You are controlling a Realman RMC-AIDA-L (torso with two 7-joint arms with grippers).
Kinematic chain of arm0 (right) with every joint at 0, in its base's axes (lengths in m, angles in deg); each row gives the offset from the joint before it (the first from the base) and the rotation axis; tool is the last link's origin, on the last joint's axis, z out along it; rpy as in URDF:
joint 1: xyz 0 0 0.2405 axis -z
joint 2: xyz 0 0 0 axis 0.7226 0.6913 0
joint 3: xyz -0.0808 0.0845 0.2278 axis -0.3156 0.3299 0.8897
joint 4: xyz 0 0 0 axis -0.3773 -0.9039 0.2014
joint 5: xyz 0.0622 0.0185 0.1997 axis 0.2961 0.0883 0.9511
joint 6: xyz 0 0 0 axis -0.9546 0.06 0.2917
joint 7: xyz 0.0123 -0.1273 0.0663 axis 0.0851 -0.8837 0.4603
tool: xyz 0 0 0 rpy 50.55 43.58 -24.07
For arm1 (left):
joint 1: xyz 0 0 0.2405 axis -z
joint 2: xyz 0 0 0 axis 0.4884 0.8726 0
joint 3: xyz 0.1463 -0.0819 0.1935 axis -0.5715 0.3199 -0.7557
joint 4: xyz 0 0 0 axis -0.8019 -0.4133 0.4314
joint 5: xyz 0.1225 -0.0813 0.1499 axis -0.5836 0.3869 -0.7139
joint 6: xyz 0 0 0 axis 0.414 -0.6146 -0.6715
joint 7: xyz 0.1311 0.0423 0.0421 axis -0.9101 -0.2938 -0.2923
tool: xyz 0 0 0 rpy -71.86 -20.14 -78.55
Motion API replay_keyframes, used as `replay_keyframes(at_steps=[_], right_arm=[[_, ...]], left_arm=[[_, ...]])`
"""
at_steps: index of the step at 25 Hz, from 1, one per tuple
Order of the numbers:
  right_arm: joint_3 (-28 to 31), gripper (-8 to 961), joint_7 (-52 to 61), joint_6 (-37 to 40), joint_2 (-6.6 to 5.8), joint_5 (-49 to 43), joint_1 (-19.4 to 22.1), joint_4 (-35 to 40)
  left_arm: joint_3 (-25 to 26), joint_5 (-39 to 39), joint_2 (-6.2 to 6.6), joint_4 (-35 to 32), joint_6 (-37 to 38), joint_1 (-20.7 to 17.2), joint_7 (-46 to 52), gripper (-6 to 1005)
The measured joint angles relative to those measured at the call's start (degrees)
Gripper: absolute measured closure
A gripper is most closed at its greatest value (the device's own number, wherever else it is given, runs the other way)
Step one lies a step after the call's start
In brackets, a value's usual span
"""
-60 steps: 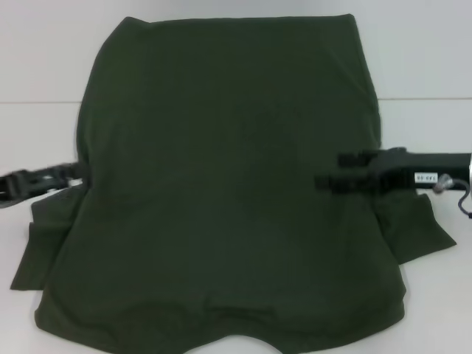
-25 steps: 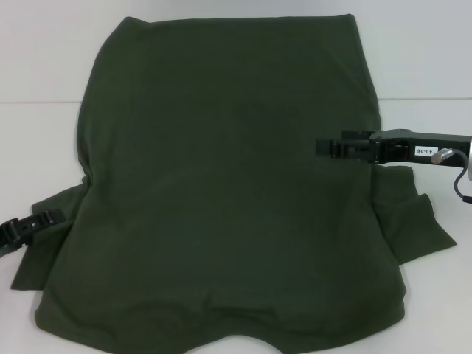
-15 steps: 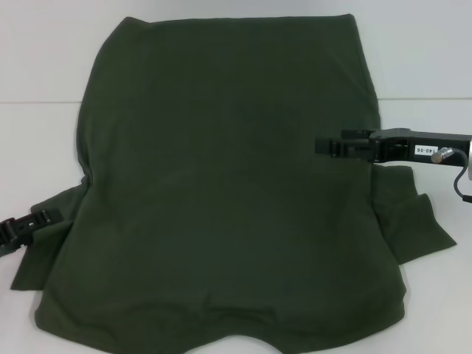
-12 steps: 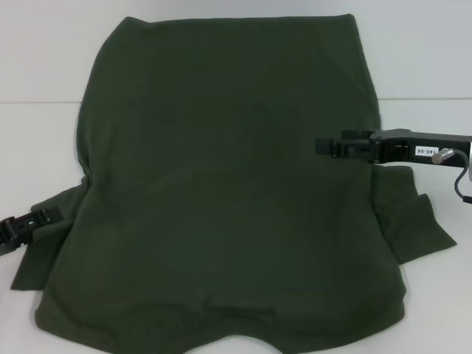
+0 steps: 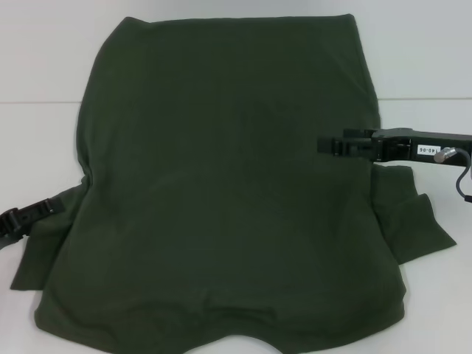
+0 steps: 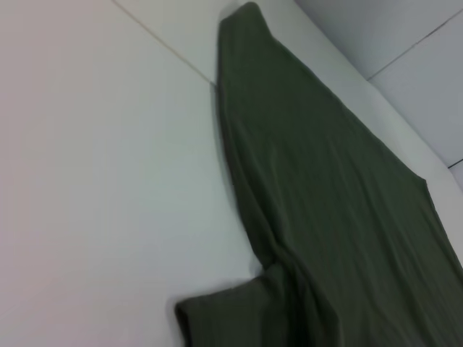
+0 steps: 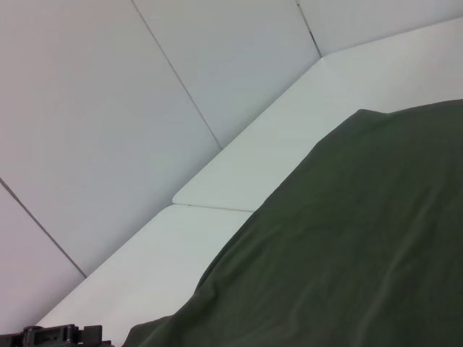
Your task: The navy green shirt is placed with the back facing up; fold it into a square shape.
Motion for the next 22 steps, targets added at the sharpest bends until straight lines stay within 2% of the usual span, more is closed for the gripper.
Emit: replay_keyframes(at_steps=[8,22], right_arm=[[0.1,62,0.0,-0.1,0.03,0.0,0.1,-0.1],[0.7,69,0.0,0.2,-0.03,0.0,0.1,-0.1]], left_arm=[[0.0,0.0,-0.01,-0.2,0.4,-2.0,1.0,114],[-0.3,-0.3,-0.40,-0.7,-0.9,-0.3,1.6,132]])
